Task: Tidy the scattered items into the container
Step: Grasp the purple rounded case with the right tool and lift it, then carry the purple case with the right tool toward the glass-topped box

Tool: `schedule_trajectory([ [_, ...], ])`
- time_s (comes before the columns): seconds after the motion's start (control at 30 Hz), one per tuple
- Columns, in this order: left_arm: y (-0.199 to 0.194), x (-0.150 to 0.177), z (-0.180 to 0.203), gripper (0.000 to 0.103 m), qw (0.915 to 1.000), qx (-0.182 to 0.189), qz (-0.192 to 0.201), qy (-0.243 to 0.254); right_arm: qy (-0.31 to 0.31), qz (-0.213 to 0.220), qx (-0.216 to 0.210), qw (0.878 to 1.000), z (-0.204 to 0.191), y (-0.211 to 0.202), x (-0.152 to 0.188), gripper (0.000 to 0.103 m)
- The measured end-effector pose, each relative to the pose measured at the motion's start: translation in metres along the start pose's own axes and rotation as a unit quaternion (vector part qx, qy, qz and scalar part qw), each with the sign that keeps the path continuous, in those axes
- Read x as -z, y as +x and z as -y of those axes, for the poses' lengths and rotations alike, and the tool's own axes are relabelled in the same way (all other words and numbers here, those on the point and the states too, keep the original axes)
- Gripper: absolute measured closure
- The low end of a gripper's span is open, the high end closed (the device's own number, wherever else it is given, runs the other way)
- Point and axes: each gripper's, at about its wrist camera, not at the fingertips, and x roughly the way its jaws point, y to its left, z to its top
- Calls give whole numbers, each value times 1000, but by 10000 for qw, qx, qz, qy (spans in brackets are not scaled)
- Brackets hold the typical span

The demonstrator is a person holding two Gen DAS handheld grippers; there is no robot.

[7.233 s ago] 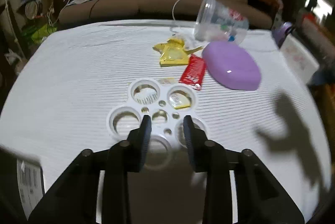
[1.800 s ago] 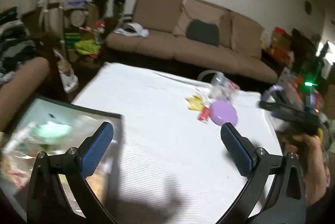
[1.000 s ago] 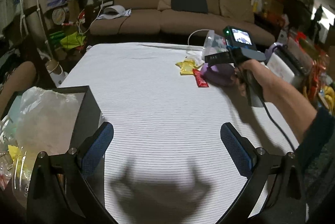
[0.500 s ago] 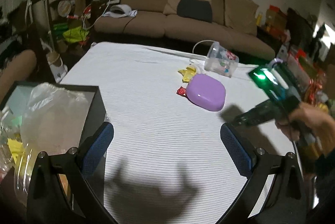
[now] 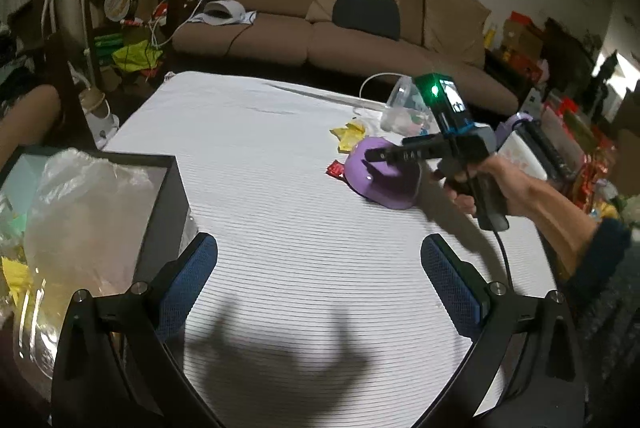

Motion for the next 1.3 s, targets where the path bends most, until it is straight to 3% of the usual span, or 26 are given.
schedule_trajectory([
  [0.1,-1,0,-1,1,9998,-111,25,151,-33,-286,-733,9969,-6,4,8,0],
  [0.17,0,0,-7,1,9999,-152,3,57,-45,-845,-1672,9823,-19,7,24,1],
  [0.2,1,0,-10,1,9999,-109,-52,-37,-182,-1106,-1931,9748,-30,6,35,0],
  [0.27,4,1,-11,1,9999,-93,-132,-6,-818,-1249,-1888,9706,-60,-5,60,1],
  [0.33,7,3,-7,3,9996,-133,-174,168,-905,-1427,-2143,9620,-77,-16,83,1],
  [0.43,16,9,3,20,9982,93,-436,395,-1131,-1408,-2049,9620,-98,-34,114,1],
  [0.53,23,14,13,35,9968,143,-563,540,-1002,-1172,-1780,9719,-99,-40,124,1],
  [0.6,29,19,15,53,9962,244,-687,477,-809,-961,-1687,9776,-100,-40,125,2],
  [0.7,56,33,18,73,9903,361,-1289,382,-444,-787,-2081,9739,-98,-45,129,13],
  [0.8,82,50,22,74,9840,248,-1734,339,143,-517,-2685,9618,-85,-47,138,30],
  [0.87,90,54,24,69,9824,195,-1832,314,276,-551,-2744,9596,-82,-41,138,48],
  [0.9,91,54,26,56,9830,138,-1805,320,223,-602,-2643,9623,-80,-39,138,59],
  [0.93,91,55,29,51,9828,98,-1812,338,228,-592,-2678,9614,-78,-38,136,62],
  [0.97,90,55,33,38,9825,75,-1822,392,295,-484,-2803,9582,-73,-41,134,67],
  [1.0,89,56,37,23,9818,14,-1839,482,321,-408,-2833,9576,-69,-42,133,68],
  [1.07,84,56,42,14,9817,-175,-1765,697,243,-292,-2629,9641,-65,-50,124,68],
  [1.1,81,57,44,9,9813,-248,-1727,813,209,-258,-2342,9716,-62,-53,119,67],
  [1.17,80,57,45,0,9809,-339,-1695,886,198,-197,-1365,9902,-68,-46,104,61],
  [1.2,82,57,43,0,9814,-376,-1667,871,205,-215,-1194,9924,-72,-41,99,61],
  [1.3,91,58,32,0,9814,-481,-1763,587,377,-97,-1441,9888,-77,-32,90,59],
])
